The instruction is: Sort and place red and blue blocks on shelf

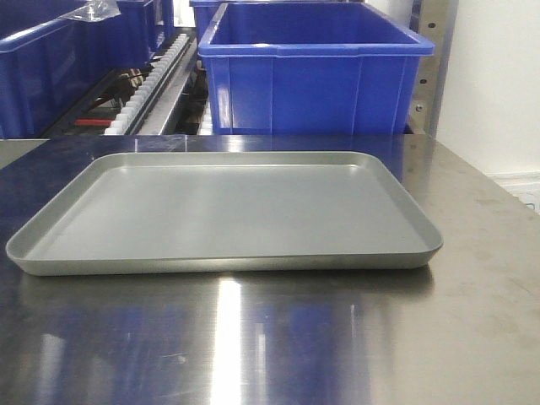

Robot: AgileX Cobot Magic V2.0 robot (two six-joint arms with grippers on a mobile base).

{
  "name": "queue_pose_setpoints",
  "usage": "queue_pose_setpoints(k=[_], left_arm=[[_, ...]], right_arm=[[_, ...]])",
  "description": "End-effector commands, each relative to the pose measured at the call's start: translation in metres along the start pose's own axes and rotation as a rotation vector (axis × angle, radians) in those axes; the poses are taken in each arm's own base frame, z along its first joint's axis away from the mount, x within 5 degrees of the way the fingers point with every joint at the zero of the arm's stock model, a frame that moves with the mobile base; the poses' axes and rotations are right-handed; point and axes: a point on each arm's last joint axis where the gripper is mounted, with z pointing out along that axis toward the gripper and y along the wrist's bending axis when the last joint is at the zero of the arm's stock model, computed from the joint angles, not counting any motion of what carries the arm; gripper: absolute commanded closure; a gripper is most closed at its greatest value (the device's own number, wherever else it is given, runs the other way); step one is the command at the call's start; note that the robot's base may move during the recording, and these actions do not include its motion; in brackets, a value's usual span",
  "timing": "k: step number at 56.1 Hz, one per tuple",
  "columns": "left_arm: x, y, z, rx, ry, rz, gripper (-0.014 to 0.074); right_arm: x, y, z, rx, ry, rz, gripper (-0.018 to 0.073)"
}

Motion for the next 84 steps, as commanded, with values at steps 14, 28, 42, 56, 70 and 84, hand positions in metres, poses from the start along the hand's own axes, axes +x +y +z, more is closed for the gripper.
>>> queue_pose_setpoints(k=[14,28,42,56,70,84], left_arm=[[-0.0171,0.0,-0.002,0.002,-0.113,0.0,0.0269],[-0.0171,0.0,-0.002,0.002,-0.113,0.0,0.0269],[-0.0171,0.0,-0.002,0.002,-0.113,0.0,0.0269],[-0.0171,0.0,-0.002,0.002,-0.113,0.0,0.0269],[-0.0171,0.0,-0.002,0.002,-0.113,0.0,0.0269],[-0.0171,0.0,-0.002,0.002,-0.113,0.0,0.0269]], right_arm=[[-0.0169,0.0002,-0.0017,0.003,-0.11,-0.015,0.0198],[-0.0169,0.0002,-0.0017,0.003,-0.11,-0.015,0.0198],[-0.0169,0.0002,-0.0017,0.003,-0.11,-0.015,0.0198],[-0.0169,0.0002,-0.0017,0.003,-0.11,-0.015,0.0198],[-0.0169,0.0002,-0.0017,0.003,-0.11,-0.015,0.0198],[-0.0169,0.0002,-0.0017,0.003,-0.11,-0.015,0.0198]])
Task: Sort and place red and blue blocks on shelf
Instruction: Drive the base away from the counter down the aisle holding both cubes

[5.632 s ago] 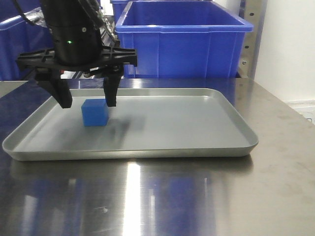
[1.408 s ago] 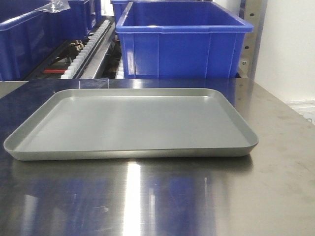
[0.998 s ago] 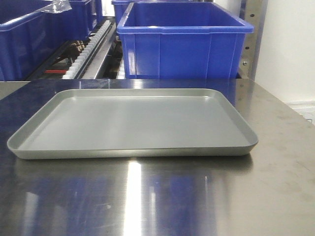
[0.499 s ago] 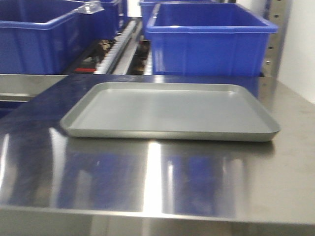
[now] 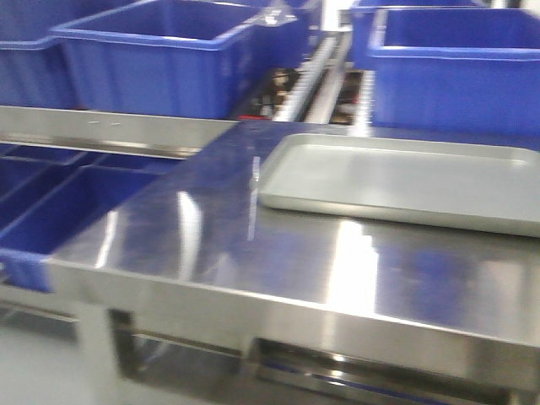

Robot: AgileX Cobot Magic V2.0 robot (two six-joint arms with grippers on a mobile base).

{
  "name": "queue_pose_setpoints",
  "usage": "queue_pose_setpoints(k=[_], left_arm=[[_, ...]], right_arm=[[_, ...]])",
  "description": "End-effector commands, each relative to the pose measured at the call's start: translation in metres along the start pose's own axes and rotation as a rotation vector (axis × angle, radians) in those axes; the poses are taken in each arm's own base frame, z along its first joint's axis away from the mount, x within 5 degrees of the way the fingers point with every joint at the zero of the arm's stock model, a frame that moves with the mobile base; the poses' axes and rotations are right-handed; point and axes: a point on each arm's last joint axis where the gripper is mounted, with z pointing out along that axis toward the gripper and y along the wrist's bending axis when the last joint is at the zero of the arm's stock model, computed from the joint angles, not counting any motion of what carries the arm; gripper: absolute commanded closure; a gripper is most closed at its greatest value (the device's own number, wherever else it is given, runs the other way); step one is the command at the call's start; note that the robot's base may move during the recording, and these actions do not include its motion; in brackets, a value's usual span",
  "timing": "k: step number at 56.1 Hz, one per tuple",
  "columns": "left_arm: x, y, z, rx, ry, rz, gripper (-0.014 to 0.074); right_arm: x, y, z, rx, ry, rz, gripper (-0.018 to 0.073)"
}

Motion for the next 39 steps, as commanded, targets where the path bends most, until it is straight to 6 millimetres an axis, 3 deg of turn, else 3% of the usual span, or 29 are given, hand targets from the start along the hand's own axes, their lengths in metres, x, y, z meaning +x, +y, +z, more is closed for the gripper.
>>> queue_pose_setpoints(k=[1,39], left_arm=[[-0.0171,0.0,-0.002,0.002,-0.113,0.0,0.0269],[-0.0171,0.0,-0.002,0.002,-0.113,0.0,0.0269]], right_arm=[[-0.0169,0.0001,-0.0017,0.003,-0.11,-0.012,0.0198],[-0.0169,0.0001,-0.0017,0.003,-0.11,-0.012,0.0198]])
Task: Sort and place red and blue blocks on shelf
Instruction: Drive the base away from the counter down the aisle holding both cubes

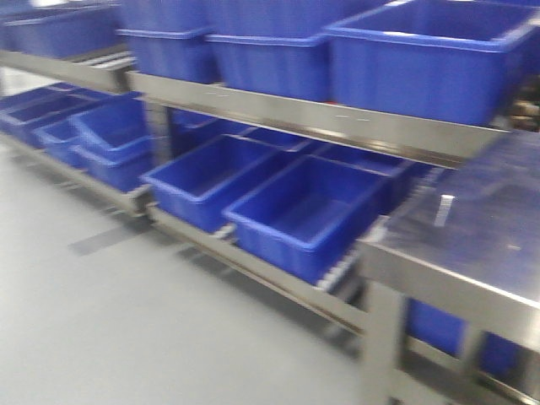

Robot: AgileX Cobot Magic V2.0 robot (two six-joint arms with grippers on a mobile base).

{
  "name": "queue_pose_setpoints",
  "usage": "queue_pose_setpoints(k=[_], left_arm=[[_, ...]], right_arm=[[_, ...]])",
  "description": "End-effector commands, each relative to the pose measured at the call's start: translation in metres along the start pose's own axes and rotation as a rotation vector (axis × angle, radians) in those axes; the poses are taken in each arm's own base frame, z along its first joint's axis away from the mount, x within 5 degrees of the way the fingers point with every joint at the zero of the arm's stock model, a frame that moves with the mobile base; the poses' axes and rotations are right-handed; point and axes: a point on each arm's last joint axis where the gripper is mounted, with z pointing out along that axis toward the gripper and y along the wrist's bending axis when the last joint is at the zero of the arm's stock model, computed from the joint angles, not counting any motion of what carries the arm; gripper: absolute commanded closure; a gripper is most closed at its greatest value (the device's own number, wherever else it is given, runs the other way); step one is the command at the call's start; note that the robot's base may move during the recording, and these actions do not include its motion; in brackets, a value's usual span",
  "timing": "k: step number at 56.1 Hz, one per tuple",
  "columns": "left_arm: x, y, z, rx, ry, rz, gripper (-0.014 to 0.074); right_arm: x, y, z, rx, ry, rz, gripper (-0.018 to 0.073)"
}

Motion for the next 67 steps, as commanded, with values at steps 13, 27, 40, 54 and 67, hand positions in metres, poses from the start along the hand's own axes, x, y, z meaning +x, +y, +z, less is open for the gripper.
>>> queue_pose_setpoints(k=[13,27,40,54,67], left_arm=[[-0.0171,0.0,-0.002,0.002,-0.113,-0.001,0.0269],[-0.0171,0.0,-0.002,0.002,-0.113,-0.001,0.0269],[-0.0171,0.0,-0.002,0.002,-0.113,-0.003,0.0269],[-0.0171,0.0,-0.002,0.002,-0.113,-0.003,0.0269],[-0.0171,0.0,-0.002,0.002,-0.113,-0.003,0.0269]], right_arm=[[-0.0169,0.0001,-0.0017,0.003,-0.11,-0.012,0.0198],[-0.0169,0.0001,-0.0017,0.003,-0.11,-0.012,0.0198],[-0.0169,0.0001,-0.0017,0.003,-0.11,-0.012,0.0198],[-0.0169,0.0001,-0.0017,0.003,-0.11,-0.012,0.0198],[-0.0169,0.0001,-0.0017,0.003,-0.11,-0.012,0.0198]])
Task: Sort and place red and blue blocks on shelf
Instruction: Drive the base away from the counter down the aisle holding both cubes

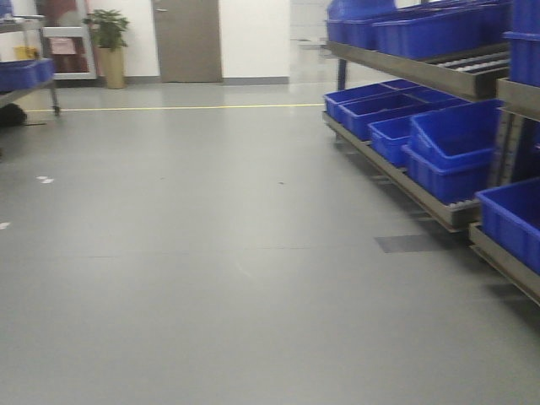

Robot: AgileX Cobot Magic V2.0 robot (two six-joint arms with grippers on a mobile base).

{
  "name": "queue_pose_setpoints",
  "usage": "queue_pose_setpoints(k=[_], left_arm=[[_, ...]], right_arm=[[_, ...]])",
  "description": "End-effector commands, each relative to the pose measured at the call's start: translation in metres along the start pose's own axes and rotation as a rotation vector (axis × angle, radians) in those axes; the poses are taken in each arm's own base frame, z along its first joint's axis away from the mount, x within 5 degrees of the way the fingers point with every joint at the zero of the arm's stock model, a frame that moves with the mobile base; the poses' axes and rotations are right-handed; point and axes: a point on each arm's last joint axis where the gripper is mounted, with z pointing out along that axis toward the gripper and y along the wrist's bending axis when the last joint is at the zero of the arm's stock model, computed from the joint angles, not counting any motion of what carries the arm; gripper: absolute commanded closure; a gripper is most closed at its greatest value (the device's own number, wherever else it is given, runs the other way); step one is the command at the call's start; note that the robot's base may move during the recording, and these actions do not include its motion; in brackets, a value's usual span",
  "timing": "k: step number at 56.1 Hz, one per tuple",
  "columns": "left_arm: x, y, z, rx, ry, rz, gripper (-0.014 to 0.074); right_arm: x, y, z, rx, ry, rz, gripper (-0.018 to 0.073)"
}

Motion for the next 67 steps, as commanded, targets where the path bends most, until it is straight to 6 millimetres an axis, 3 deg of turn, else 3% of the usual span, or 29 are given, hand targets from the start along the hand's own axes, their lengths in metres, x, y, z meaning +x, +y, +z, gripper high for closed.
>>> queue_pose_setpoints(k=[1,67], left_arm=[[-0.017,-0.0001,-0.0016,0.003,-0.111,-0.004,0.0269],[-0.017,-0.0001,-0.0016,0.003,-0.111,-0.004,0.0269]], right_arm=[[-0.0169,0.0001,-0.0017,0.003,-0.11,-0.012,0.0198],[-0.0169,0.0001,-0.0017,0.003,-0.11,-0.012,0.0198]])
